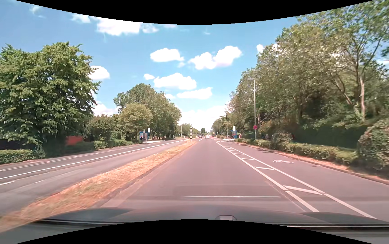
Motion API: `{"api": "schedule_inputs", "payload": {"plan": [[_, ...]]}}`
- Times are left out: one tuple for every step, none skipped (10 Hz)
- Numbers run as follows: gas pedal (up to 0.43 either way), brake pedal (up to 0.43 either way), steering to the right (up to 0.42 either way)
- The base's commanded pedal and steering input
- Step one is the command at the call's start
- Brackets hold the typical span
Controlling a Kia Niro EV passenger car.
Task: Follow the waypoints while adhering to traffic rules and regulations
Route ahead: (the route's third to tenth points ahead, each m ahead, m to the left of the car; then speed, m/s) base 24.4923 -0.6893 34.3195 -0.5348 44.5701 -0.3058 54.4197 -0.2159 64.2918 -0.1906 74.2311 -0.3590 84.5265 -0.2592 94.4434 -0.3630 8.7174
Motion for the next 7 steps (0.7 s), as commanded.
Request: {"api": "schedule_inputs", "payload": {"plan": [[0.157,0.0,-0.006],[0.157,0.0,-0.006],[0.157,0.0,-0.005],[0.157,0.0,-0.005],[0.157,0.0,-0.005],[0.15,0.0,-0.004],[0.15,0.0,-0.004]]}}
